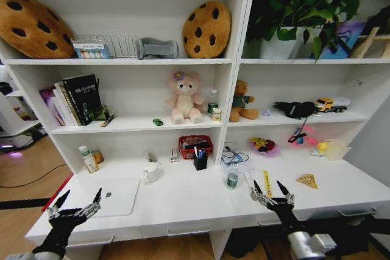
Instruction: Organize the objects on the table.
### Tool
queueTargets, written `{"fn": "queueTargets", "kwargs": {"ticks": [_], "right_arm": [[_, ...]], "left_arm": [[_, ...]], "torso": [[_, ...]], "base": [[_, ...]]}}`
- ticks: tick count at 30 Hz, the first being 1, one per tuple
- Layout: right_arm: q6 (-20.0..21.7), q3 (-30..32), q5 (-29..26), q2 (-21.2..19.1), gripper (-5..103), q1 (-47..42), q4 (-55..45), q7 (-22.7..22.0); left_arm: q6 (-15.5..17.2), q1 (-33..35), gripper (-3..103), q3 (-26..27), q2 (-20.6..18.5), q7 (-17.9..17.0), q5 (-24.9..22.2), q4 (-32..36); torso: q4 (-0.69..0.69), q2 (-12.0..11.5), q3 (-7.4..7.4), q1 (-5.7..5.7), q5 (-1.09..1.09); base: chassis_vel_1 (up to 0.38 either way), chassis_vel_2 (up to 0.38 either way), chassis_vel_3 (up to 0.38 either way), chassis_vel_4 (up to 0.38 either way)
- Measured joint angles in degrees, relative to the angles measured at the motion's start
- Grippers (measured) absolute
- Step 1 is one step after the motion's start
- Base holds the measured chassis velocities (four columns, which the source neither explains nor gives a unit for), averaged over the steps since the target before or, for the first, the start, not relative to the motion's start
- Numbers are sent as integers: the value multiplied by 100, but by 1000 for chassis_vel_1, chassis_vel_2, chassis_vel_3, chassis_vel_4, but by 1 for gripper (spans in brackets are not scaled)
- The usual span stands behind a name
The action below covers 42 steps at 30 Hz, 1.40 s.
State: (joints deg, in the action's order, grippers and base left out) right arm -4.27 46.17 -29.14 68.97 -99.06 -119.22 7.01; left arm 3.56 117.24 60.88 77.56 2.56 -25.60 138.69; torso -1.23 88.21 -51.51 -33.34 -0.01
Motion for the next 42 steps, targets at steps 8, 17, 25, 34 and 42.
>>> {"fn": "queueTargets", "kwargs": {"ticks": [8, 17, 25, 34, 42], "right_arm": [[981, -332, -186, -616, 100, 999, 543, 347], [1316, -1278, -98, -1085, 100, 1893, 1242, 195], [1324, -1735, -34, -1254, 100, 2342, 1594, 72], [1300, -1882, 51, -1183, 74, 2410, 1727, 7], [1244, -1914, 52, -1167, 47, 2480, 1767, 5]], "left_arm": [[0, 0, 100, 0, 1, 2, 0, 0], [0, 0, 100, -1, 1, 2, 0, 0], [0, 0, 100, -1, 1, 2, 0, 0], [0, 0, 100, -1, 1, 2, 0, 0], [0, 0, 100, -1, 1, 2, 0, 0]], "torso": [[0, 0, 0, 0, 2], [0, 0, 0, 0, 0], [0, 1, 0, 0, 1], [-2, 1, 1, 0, 1], [-1, 1, 0, 0, 0]], "base": [[14, 10, -4, -8], [0, 0, 0, 0], [0, 0, 0, 0], [0, 0, 0, 0], [0, 0, 0, 0]]}}
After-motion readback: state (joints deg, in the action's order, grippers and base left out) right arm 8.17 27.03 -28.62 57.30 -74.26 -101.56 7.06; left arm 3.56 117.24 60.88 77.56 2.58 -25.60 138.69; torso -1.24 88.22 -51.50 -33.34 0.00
